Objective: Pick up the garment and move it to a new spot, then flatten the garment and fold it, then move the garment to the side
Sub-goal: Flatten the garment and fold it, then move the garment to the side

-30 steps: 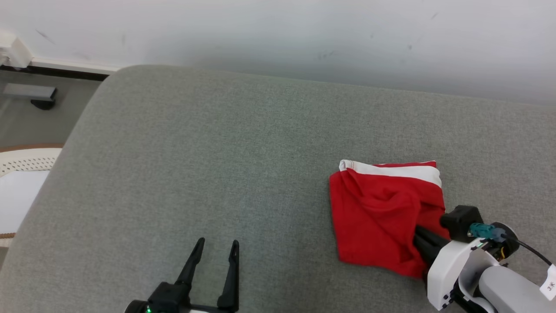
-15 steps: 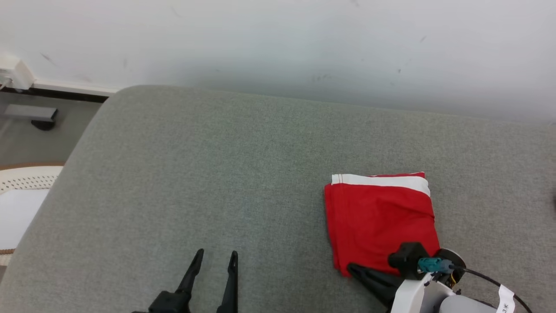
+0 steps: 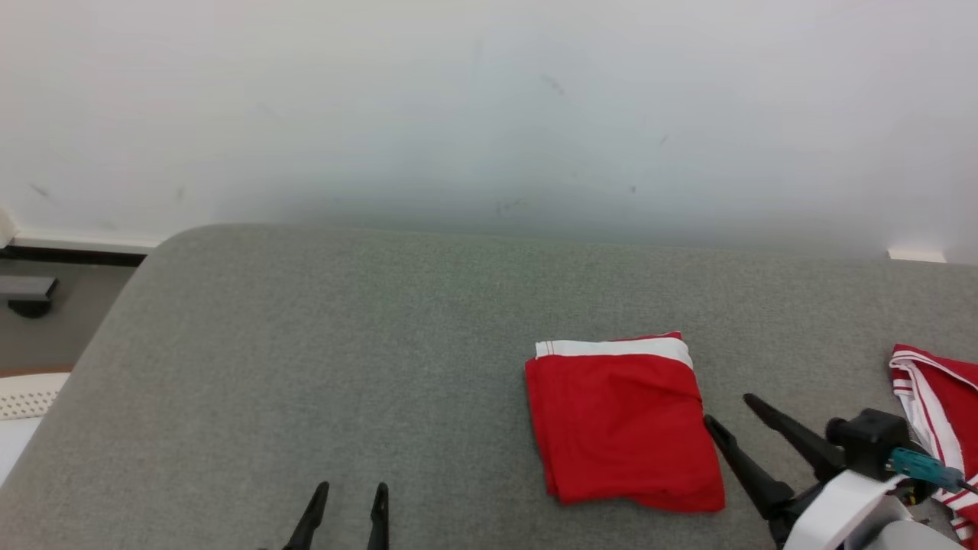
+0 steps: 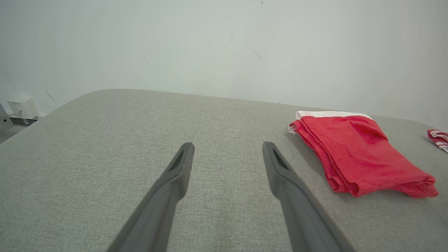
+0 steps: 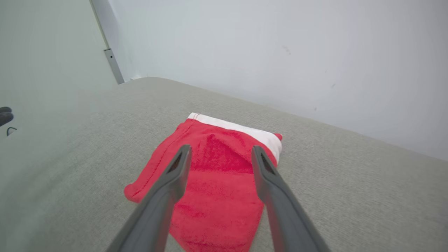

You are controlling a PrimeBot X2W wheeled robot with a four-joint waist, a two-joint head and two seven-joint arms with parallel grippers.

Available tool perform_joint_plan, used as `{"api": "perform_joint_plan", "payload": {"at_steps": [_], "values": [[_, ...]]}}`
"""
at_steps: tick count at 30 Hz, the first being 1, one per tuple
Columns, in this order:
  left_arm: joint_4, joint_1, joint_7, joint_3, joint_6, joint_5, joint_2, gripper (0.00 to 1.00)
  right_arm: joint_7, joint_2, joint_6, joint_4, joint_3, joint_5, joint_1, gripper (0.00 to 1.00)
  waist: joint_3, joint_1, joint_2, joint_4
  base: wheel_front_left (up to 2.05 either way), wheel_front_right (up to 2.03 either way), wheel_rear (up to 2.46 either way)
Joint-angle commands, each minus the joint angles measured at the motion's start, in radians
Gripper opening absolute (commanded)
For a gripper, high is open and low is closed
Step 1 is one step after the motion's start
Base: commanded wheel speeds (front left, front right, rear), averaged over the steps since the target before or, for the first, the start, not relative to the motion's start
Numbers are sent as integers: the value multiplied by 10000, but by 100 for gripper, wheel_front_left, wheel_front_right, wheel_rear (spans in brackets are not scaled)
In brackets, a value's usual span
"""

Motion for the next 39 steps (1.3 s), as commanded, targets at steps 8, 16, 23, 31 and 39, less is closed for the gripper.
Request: {"api": "perform_joint_plan", "payload": {"at_steps": [8, 16, 23, 31, 39], "values": [[103, 597, -10, 416, -238, 85, 163, 100, -118, -427, -4, -657, -4149, -1504, 2472, 100, -531, 1, 0, -644, 0, 0, 0], [188, 889, -10, 546, -556, 97, 130, 100, -123, 1062, -4, -1719, -8089, -3559, 5209, 100, -708, 1, 0, -802, 0, 0, 0], [215, 1187, -10, 743, -637, 64, 85, 100, -124, 2193, -4, -1990, -9099, -4495, 6285, 100, -754, 1, 0, -776, 0, 0, 0], [175, 1345, -10, 785, -624, 49, 43, 100, -125, 2497, -4, -1686, -9037, -4608, 6125, 100, -662, 1, 0, -641, 0, 0, 0], [134, 1250, -10, 736, -602, 91, 18, 100, -125, 2391, -4, -1489, -8813, -4466, 5837, 100, -564, 1, 0, -448, 0, 0, 0]]}}
